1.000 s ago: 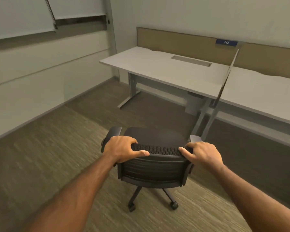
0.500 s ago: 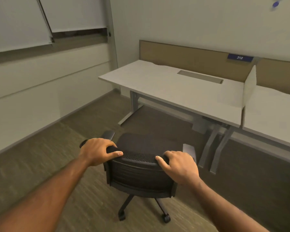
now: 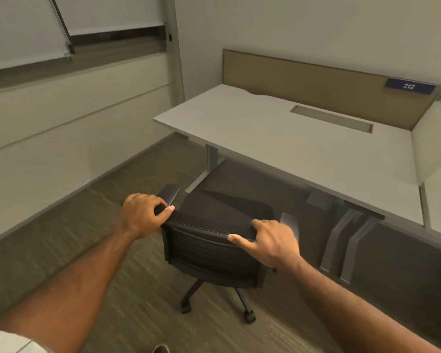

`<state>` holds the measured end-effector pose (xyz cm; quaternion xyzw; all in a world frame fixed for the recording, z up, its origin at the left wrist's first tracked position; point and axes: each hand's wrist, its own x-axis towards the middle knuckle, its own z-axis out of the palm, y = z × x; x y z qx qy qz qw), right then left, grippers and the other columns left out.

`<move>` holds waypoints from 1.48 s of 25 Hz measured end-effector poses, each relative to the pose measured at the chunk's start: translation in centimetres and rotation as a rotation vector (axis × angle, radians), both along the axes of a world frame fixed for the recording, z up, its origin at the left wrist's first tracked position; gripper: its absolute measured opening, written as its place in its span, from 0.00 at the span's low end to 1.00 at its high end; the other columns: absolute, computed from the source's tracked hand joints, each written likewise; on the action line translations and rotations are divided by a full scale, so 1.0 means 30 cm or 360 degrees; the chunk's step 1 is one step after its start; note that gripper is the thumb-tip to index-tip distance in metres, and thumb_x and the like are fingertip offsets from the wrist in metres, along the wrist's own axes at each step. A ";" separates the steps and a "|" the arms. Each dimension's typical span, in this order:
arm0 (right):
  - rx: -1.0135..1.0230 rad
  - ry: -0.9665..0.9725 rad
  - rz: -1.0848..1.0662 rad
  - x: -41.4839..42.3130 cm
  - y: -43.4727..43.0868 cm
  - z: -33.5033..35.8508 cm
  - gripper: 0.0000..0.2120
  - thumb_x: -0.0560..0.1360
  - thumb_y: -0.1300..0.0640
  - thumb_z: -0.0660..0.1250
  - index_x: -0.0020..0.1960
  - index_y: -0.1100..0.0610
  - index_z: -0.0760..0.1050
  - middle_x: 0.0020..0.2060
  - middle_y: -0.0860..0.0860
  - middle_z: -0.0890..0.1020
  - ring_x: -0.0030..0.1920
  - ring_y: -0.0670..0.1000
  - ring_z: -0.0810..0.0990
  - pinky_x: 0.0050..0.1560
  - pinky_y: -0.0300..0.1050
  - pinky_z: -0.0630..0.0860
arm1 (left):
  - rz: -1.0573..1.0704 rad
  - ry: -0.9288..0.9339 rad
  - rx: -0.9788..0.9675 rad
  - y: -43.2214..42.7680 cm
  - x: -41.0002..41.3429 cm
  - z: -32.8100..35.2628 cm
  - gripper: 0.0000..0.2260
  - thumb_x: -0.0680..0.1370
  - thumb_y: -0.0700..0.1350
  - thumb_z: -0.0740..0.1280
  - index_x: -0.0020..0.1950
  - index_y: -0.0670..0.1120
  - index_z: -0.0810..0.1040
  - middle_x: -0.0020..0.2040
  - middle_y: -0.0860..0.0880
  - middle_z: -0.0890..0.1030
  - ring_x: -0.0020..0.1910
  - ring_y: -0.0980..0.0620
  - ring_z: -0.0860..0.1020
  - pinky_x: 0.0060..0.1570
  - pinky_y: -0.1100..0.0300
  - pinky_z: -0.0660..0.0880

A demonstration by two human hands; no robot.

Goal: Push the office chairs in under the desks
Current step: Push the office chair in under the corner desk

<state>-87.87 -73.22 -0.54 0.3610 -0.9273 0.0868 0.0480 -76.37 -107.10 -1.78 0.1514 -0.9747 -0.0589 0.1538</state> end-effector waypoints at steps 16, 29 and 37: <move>-0.0056 -0.0171 -0.0246 -0.373 -0.768 -0.002 0.44 0.72 0.22 0.42 0.64 0.52 0.78 0.56 0.49 0.84 0.55 0.52 0.80 0.55 0.53 0.75 | -0.0235 -0.0190 0.0212 -0.785 -0.573 0.020 0.24 0.82 0.63 0.60 0.67 0.48 0.79 0.68 0.46 0.79 0.72 0.45 0.72 0.76 0.42 0.57; -0.0011 -0.0187 -0.0293 -0.531 -0.997 -0.007 0.49 0.70 0.19 0.37 0.65 0.52 0.76 0.57 0.49 0.82 0.56 0.52 0.79 0.58 0.53 0.75 | -0.0231 -0.0488 0.0267 -1.000 -0.755 0.050 0.30 0.82 0.65 0.55 0.76 0.48 0.70 0.79 0.45 0.68 0.81 0.46 0.58 0.80 0.41 0.47; 0.0019 -0.0253 -0.0337 -0.545 -0.983 0.013 0.41 0.74 0.22 0.47 0.69 0.53 0.73 0.63 0.52 0.79 0.61 0.54 0.77 0.61 0.54 0.73 | -0.0300 -0.0553 0.0181 -0.974 -0.761 0.085 0.30 0.83 0.64 0.53 0.79 0.46 0.67 0.80 0.44 0.65 0.81 0.46 0.58 0.80 0.41 0.50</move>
